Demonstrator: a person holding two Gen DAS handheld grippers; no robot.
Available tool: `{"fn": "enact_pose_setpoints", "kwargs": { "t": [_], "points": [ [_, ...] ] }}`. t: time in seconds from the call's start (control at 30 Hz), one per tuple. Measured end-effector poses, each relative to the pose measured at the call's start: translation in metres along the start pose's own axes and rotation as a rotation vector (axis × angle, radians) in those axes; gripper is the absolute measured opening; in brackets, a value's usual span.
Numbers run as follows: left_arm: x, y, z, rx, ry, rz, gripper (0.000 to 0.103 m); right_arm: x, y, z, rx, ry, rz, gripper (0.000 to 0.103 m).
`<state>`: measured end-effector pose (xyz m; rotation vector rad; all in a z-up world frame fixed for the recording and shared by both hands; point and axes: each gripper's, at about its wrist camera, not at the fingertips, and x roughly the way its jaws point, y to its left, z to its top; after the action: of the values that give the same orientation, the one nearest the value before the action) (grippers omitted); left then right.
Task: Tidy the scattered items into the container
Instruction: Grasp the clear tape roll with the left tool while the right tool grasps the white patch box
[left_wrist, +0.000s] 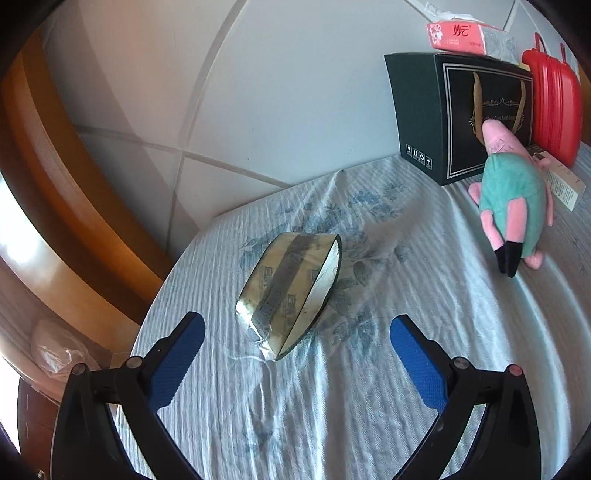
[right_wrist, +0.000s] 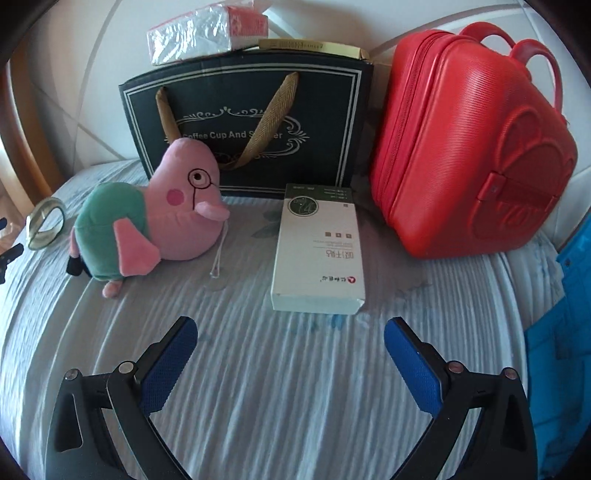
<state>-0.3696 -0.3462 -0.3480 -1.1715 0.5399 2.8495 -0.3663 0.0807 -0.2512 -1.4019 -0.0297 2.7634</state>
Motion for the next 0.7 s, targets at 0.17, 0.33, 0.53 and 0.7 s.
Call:
{"fn": "enact_pose_setpoints", "kwargs": {
  "t": [0.17, 0.33, 0.53, 0.7],
  "points": [
    [0.034, 0.008, 0.007, 0.009, -0.007, 0.011, 0.103, 0.039, -0.006, 0.008, 0.017, 0.022, 0.004, 0.103],
    [0.063, 0.006, 0.010, 0.035, 0.035, 0.002, 0.095, 0.069, -0.009, 0.013, 0.001, 0.041, -0.022, 0.102],
    [0.074, -0.003, 0.017, 0.071, 0.055, -0.039, 0.080, 0.092, -0.014, 0.021, 0.036, 0.059, -0.008, 0.102],
    [0.074, -0.005, 0.021, 0.079, 0.068, -0.062, 0.061, 0.095, -0.012, 0.024, 0.051, 0.056, -0.013, 0.089]
  ]
}}
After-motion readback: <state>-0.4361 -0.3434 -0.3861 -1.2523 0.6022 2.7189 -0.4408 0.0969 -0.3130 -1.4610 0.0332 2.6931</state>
